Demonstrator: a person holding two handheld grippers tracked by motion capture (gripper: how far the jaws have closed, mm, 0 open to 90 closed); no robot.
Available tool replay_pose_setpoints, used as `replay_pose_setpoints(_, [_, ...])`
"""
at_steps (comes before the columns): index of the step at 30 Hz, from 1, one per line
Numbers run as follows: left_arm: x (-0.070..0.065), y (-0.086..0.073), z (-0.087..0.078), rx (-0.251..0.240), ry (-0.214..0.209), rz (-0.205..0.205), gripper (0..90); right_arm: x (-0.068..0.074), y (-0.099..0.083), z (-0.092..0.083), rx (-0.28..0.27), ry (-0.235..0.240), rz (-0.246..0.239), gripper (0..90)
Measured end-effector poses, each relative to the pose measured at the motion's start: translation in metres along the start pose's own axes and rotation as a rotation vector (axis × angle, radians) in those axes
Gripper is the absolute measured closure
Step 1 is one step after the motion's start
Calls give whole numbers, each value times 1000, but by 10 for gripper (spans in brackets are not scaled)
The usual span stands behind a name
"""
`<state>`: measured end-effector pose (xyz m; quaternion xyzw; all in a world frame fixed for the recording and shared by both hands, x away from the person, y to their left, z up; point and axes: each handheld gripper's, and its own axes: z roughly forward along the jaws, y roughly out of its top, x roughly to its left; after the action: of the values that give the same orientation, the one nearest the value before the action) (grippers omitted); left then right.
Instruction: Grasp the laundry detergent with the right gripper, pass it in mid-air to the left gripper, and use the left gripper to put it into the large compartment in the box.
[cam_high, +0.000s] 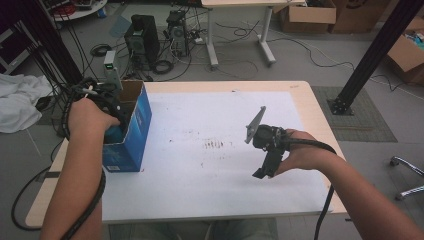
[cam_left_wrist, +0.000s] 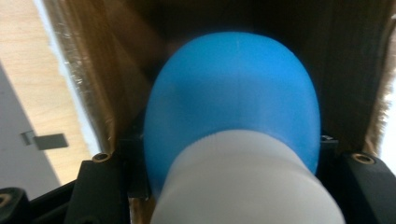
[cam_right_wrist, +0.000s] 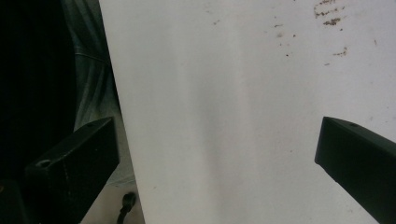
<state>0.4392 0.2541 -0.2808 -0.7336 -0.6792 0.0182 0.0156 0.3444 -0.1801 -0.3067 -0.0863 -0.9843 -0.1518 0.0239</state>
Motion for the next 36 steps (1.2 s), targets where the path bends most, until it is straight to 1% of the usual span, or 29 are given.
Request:
replay_pose_setpoints(2, [-1, 1, 5, 7, 3, 7, 382, 0, 0, 0, 1, 0, 2, 0])
replay_pose_setpoints(3, [0, 0, 6, -13, 4, 6, 381, 1, 0, 1, 2, -1, 0, 0])
replay_pose_setpoints(4, [0, 0, 5, -19, 4, 9, 382, 1, 0, 1, 1, 0, 0, 0])
replay_pose_setpoints(6, [-1, 0, 6, -14, 7, 13, 381, 1, -1, 1, 0, 0, 3, 0])
replay_pose_setpoints(7, [-1, 0, 6, -23, 8, 12, 381, 1, -1, 1, 1, -1, 3, 0])
replay_pose_setpoints(9, [-2, 0, 6, -25, 10, 14, 381, 1, -1, 1, -1, -3, 4, 0])
replay_pose_setpoints(10, [-3, -1, 6, -37, 15, 14, 379, 1, -1, 1, 0, -1, 5, 0])
replay_pose_setpoints(13, [-4, -1, 6, -40, 22, 19, 377, 2, 0, 1, 2, -9, 1, 0])
replay_pose_setpoints(16, [-4, -2, 7, -57, 22, 15, 377, 2, 1, 1, 4, -8, 2, 0])
replay_pose_setpoints(18, [-4, -3, 7, -59, 20, 14, 375, 3, 1, 1, 3, -8, 0, 0])
replay_pose_setpoints(21, [-2, -3, 8, -56, 29, 12, 366, 4, 1, 0, 0, -9, 2, 0])
replay_pose_setpoints(23, [-1, -4, 6, -61, 20, 13, 353, 4, 0, 0, 1, -10, 4, 0])
replay_pose_setpoints(26, [-2, -4, 5, -57, -2, 19, 293, 4, 0, -1, 0, -13, 3, 0])
replay_pose_setpoints(28, [-4, -5, 4, -54, 4, 28, 285, 5, 0, -2, 2, -14, 2, 0])
replay_pose_setpoints(32, [-4, -5, 1, -61, 9, 27, 288, 6, -1, -3, -4, -15, 5, 0])
replay_pose_setpoints(36, [-4, -6, -7, -69, 10, 34, 290, 6, -1, -2, -3, -15, 5, 0])
